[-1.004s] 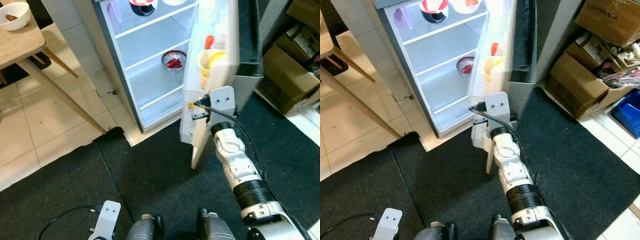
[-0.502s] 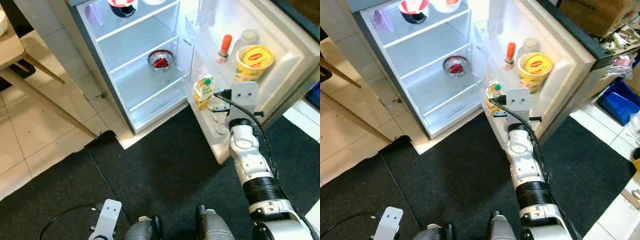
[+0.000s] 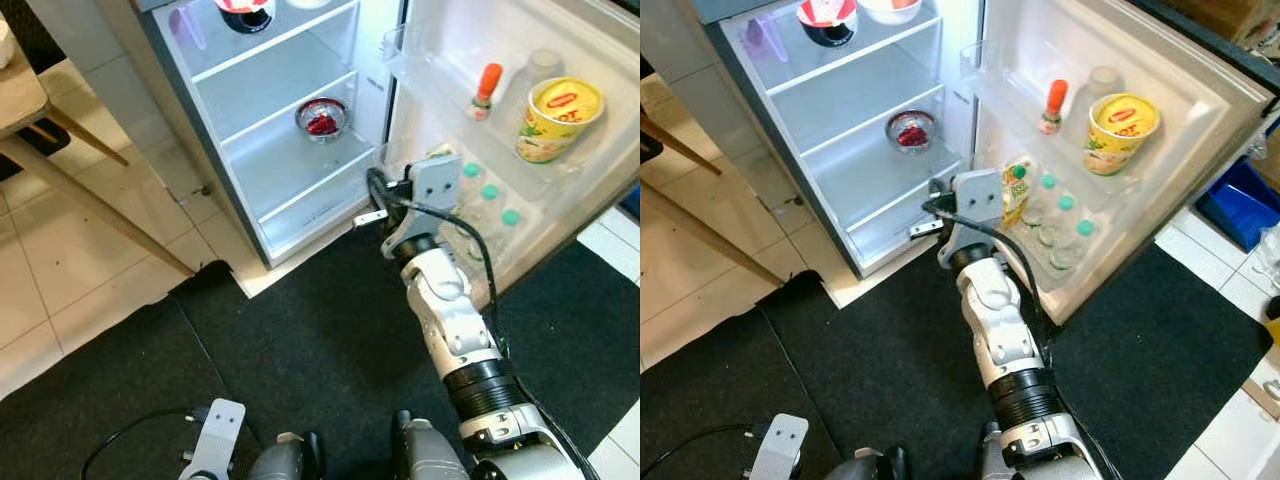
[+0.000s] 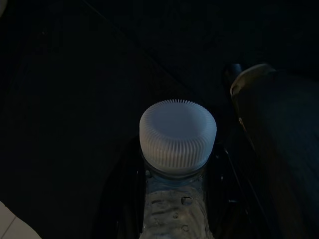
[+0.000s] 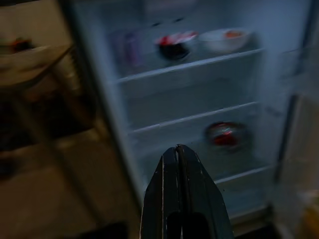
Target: Restocking fridge
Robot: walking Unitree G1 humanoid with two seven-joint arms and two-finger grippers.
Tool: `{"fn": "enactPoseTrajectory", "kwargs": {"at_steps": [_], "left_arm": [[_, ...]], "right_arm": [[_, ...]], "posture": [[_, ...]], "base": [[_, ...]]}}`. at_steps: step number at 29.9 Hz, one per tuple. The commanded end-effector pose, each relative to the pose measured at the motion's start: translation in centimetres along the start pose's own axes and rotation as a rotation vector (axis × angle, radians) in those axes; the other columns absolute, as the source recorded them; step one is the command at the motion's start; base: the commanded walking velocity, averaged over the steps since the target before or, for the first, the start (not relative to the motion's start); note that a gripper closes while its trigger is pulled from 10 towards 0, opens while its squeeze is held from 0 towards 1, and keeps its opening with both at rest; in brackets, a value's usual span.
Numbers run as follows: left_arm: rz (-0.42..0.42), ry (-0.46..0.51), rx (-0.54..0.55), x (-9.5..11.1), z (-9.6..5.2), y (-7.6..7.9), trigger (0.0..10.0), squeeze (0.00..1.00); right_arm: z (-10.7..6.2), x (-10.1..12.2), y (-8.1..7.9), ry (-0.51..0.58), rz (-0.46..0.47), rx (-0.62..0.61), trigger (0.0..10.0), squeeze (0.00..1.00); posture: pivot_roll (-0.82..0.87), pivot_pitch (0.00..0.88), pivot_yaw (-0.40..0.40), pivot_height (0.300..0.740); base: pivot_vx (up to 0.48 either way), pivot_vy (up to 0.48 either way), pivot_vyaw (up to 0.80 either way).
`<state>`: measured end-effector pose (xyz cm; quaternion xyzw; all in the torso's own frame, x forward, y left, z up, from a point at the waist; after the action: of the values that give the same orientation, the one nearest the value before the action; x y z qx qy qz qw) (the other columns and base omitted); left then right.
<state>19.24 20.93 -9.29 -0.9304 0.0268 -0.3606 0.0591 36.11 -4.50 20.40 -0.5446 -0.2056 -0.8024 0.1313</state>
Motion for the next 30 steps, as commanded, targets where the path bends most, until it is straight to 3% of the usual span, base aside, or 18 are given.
{"fn": "enactPoseTrajectory", "kwargs": {"at_steps": [1, 3, 5, 6, 7, 9, 10, 12, 13, 14, 15, 17, 19, 20, 22, 23, 26, 30], "left_arm": [[-0.012, -0.072, -0.013, -2.0, -0.5, 0.5, 10.0, 0.00], [-0.012, -0.072, -0.013, -2.0, -0.5, 0.5, 10.0, 0.00], [-0.019, -0.075, -0.018, -2.0, -0.5, 0.7, 10.0, 0.00], [-0.019, -0.075, -0.018, -2.0, -0.5, 0.7, 10.0, 0.00], [-0.034, -0.065, -0.019, -1.6, -0.4, 0.8, 10.0, 0.00], [-0.034, -0.065, -0.019, -1.6, -0.4, 0.8, 10.0, 0.00], [-0.038, -0.061, -0.018, -1.5, -0.3, 0.8, 10.0, 0.00], [-0.038, -0.061, -0.018, -1.5, -0.3, 0.8, 10.0, 0.00], [-0.037, -0.056, -0.011, -1.3, -0.2, 0.8, 10.0, 0.00], [-0.037, -0.056, -0.011, -1.3, -0.2, 0.8, 10.0, 0.00], [0.190, -0.061, -0.011, -1.3, -0.2, 0.2, 10.0, 0.00], [0.190, -0.061, -0.011, -1.3, -0.2, 0.2, 10.0, 0.00], [0.399, -0.065, -0.010, -1.4, -0.3, -0.4, 10.0, 0.00], [0.399, -0.065, -0.010, -1.4, -0.3, -0.4, 10.0, 0.00], [0.426, -0.085, 0.038, -1.5, -0.4, -1.7, 10.0, 0.00], [0.426, -0.085, 0.038, -1.5, -0.4, -1.7, 10.0, 0.00], [0.443, -0.115, 0.118, -1.5, -0.5, -3.6, 10.0, 0.00], [0.461, -0.109, 0.169, -1.1, -0.5, -4.5, 10.0, 0.00]], "right_arm": [[-1.5, -3.5, -2.9, -0.137, 0.009, 0.162, 10.0, 0.00], [-1.5, -3.5, -2.9, -0.137, 0.009, 0.162, 10.0, 0.00], [-3.2, -6.4, -4.0, -0.246, -0.004, 0.230, 10.0, 0.00], [-3.2, -6.4, -4.0, -0.246, -0.004, 0.230, 10.0, 0.00], [-7.5, -12.8, -3.7, -0.556, -0.068, 0.198, 10.0, 0.00], [-7.5, -12.8, -3.7, -0.556, -0.068, 0.198, 10.0, 0.00], [-9.5, -14.9, -3.5, -0.674, -0.115, 0.187, 10.0, 0.00], [-9.5, -14.9, -3.5, -0.674, -0.115, 0.187, 10.0, 0.00], [-12.3, -17.0, -3.0, -0.802, -0.106, 0.151, 10.0, 0.00], [-12.3, -17.0, -3.0, -0.802, -0.106, 0.151, 10.0, 0.00], [-19.1, -20.1, -2.0, -1.028, -0.133, 0.100, 10.0, 0.00], [-19.1, -20.1, -2.0, -1.028, -0.133, 0.100, 10.0, 0.00], [-22.9, -21.1, -1.6, -1.131, -0.158, 0.089, 10.0, 0.00], [-22.9, -21.1, -1.6, -1.131, -0.158, 0.089, 10.0, 0.00], [-25.5, -21.5, -1.7, -1.187, -0.149, 0.073, 10.0, 0.00], [-25.5, -21.5, -1.7, -1.187, -0.149, 0.073, 10.0, 0.00], [-28.6, -21.9, -1.0, -1.273, -0.176, -0.020, 10.0, 0.00], [-29.8, -22.0, -1.1, -1.306, -0.170, -0.035, 10.0, 0.00]], "posture": [[-0.11, 0.309, 0.051, 0.740], [-0.11, 0.309, 0.051, 0.740], [-0.12, 0.302, 0.047, 0.740], [-0.12, 0.302, 0.047, 0.740], [-0.11, 0.294, 0.039, 0.740], [-0.11, 0.294, 0.039, 0.740], [-0.11, 0.294, 0.039, 0.740], [-0.11, 0.294, 0.039, 0.740], [-0.11, 0.284, 0.034, 0.740], [-0.11, 0.284, 0.034, 0.740], [-0.09, 0.273, 0.026, 0.740], [-0.09, 0.273, 0.026, 0.740], [-0.09, 0.273, 0.026, 0.740], [-0.09, 0.273, 0.026, 0.740], [-0.10, 0.268, 0.024, 0.740], [-0.10, 0.268, 0.024, 0.740], [-0.09, 0.260, 0.022, 0.740], [-0.09, 0.250, 0.021, 0.740]], "base": [[0.000, 0.000, 0.00], [0.000, 0.000, 0.00], [0.000, 0.000, 0.00], [0.000, 0.000, 0.00], [0.000, 0.000, 0.00], [0.000, 0.000, 0.00], [0.000, 0.000, 0.00], [0.000, 0.000, 0.00], [0.000, 0.000, 0.00], [0.000, 0.000, 0.00], [0.000, 0.000, 0.00], [0.000, 0.000, 0.00], [0.000, 0.000, 0.00], [0.000, 0.000, 0.00], [0.000, 0.000, 0.00], [0.000, 0.000, 0.00], [0.000, 0.000, 0.00], [0.000, 0.000, 0.00]]}}
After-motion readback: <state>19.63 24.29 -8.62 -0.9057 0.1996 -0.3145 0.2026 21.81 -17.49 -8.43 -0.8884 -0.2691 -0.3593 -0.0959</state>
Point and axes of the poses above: a point about 5 cm out from each wrist's last joint towards the gripper, its own z axis pointing out of the wrist towards the gripper, its own x axis along the axis of the wrist's last joint, y = z × x, the point moved 2 cm from there along z, pointing out of the wrist towards the gripper, and after that the axes turned 9 degrees about -z, right-handed, at the moved point
